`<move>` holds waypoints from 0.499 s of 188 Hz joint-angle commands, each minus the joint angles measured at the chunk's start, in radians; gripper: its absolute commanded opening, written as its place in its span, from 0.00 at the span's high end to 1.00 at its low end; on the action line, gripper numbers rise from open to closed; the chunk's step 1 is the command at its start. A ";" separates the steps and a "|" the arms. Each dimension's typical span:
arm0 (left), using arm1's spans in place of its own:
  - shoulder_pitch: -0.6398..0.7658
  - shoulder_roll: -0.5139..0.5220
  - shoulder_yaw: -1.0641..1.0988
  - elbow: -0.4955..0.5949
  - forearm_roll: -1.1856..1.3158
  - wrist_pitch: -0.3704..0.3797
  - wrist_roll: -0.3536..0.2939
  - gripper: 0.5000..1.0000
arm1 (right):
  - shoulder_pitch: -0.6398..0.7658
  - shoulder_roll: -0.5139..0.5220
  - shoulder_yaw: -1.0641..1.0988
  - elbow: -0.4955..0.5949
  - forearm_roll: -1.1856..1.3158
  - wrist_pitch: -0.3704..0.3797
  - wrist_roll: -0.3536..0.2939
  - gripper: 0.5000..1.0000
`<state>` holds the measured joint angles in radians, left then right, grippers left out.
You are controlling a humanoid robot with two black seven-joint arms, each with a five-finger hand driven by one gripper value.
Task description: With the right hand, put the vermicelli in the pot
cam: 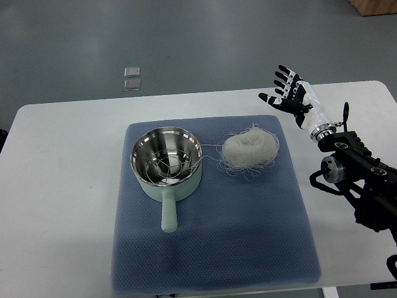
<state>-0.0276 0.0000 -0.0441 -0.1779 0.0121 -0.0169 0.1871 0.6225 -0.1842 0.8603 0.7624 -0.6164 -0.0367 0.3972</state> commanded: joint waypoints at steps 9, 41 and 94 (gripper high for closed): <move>0.000 0.000 0.000 0.000 0.000 0.000 0.000 0.00 | 0.002 -0.001 -0.003 0.000 -0.002 0.003 0.000 0.14; 0.000 0.000 0.000 0.000 0.000 0.000 0.000 0.00 | 0.003 -0.001 -0.004 0.000 0.000 0.005 -0.003 0.14; 0.000 0.000 0.000 0.000 0.000 0.000 0.000 0.00 | 0.005 -0.003 -0.006 0.001 -0.011 0.044 -0.006 0.14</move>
<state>-0.0276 0.0000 -0.0445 -0.1779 0.0124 -0.0169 0.1871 0.6250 -0.1857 0.8559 0.7625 -0.6201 0.0037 0.3916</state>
